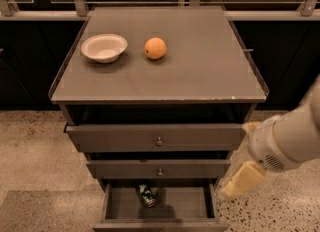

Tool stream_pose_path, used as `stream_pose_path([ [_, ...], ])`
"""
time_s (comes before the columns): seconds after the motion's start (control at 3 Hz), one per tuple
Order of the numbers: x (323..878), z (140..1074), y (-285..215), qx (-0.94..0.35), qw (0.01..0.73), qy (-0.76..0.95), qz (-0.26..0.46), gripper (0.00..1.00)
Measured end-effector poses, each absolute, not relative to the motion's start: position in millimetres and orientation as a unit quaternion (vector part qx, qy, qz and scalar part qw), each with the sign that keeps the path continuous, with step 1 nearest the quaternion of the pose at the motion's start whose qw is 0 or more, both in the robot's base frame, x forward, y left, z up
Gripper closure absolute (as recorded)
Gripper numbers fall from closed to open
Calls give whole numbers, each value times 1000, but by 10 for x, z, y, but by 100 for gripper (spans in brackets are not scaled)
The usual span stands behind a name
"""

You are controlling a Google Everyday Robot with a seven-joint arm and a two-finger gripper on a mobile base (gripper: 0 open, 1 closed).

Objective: Pick green can from bottom drawer and place on counter

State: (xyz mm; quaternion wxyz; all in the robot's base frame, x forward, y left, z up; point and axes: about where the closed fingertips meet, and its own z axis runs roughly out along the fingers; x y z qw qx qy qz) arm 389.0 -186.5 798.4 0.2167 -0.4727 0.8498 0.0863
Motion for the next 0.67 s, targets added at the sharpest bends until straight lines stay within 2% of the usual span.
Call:
stream_pose_path([
  [0.33, 4084, 7201, -1712, -452, 224, 855, 121, 0],
  [0.67, 4264, 7174, -1734, -440, 251, 855, 110, 0],
])
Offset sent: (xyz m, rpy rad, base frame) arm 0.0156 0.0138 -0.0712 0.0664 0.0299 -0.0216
